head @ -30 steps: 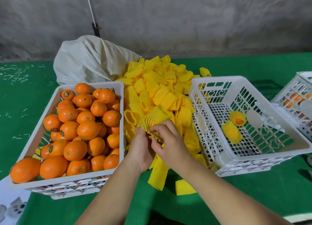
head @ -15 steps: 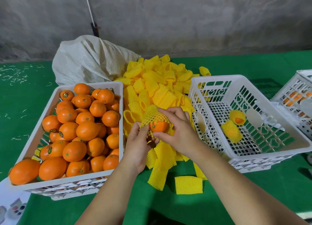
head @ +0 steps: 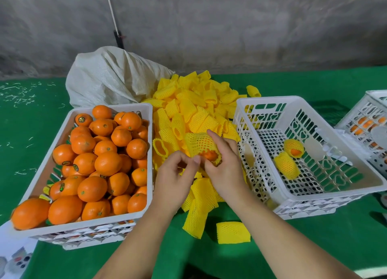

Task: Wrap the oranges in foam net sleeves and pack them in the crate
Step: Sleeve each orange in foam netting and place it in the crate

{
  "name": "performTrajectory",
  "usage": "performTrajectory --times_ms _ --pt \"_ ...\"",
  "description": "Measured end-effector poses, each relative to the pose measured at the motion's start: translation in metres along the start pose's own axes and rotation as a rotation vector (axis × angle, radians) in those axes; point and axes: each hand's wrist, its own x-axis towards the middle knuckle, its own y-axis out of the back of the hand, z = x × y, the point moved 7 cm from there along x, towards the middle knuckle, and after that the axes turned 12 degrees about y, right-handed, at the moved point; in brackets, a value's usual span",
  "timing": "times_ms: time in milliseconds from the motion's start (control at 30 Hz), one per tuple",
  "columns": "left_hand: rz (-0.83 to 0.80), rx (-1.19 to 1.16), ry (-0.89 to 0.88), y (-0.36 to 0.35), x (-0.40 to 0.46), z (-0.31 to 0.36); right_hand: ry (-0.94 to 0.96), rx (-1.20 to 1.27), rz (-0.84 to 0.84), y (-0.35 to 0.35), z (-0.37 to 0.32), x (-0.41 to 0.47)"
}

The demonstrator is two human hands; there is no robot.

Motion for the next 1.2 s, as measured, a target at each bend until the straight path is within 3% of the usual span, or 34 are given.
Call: performTrajectory --times_ms 67,100,133,200,267,333,400,467,567,633,667,767,833,900,1000,1100,1167,1200 --pt "-0.229 -0.504 0.586 -0.016 0.001 -0.022 0.051 0.002 0.007 0.002 -0.008 -0.001" --pt "-0.354 -0.613 0.765 -0.025 -0.005 -0.026 0.078 -0.008 -0.021 0.001 -0.011 -0.001" --pt "-0.448 -0.639 0.807 -0.031 -0.008 -0.023 0.096 -0.015 -0.076 -0.002 -0.015 0.000" --pt "-0.489 -0.655 0.702 -0.036 -0.007 -0.018 0.110 0.002 -0.227 -0.013 -0.024 0.001" --pt "-0.389 -0.735 0.627 -0.032 -0.003 -0.018 0.135 0.100 -0.275 -0.017 -0.033 0.001" --pt "-0.240 -0.748 0.560 -0.024 0.004 -0.022 0.069 0.266 -0.161 -0.009 -0.034 0.004" --pt "-0.118 -0.486 0.367 -0.013 0.010 -0.019 -0.152 0.337 -0.093 -0.011 -0.022 0.005" --pt "-0.091 -0.183 0.102 -0.011 0.008 -0.002 -0.391 0.452 -0.198 -0.027 -0.011 0.005" --pt "-0.346 0.162 -0.097 -0.030 0.003 0.006 -0.425 0.519 -0.196 -0.028 0.003 0.007" --pt "-0.442 0.381 -0.079 -0.023 0.011 -0.001 -0.370 0.431 -0.097 -0.010 0.013 0.012" --pt "-0.402 0.467 -0.059 -0.010 0.019 -0.005 -0.363 0.375 -0.045 0.001 0.021 0.015" --pt "-0.088 0.660 0.054 0.061 0.054 -0.028 -0.414 0.259 0.096 0.041 0.053 0.024" --pt "0.014 0.975 0.172 0.094 0.061 -0.048 -0.481 0.181 0.163 0.073 0.080 0.029" --pt "-0.025 1.250 0.180 0.093 0.055 -0.072 -0.581 0.040 0.224 0.106 0.106 0.030" --pt "-0.125 1.229 0.244 0.075 0.041 -0.100 -0.688 -0.142 0.315 0.146 0.136 0.021" --pt "-0.094 1.278 0.095 0.070 0.036 -0.095 -0.741 -0.263 0.246 0.151 0.158 0.007" --pt "0.017 1.353 -0.026 0.070 0.030 -0.093 -0.776 -0.345 0.124 0.141 0.168 -0.001" --pt "0.011 1.396 0.029 0.070 0.029 -0.096 -0.787 -0.384 0.079 0.137 0.170 -0.003"
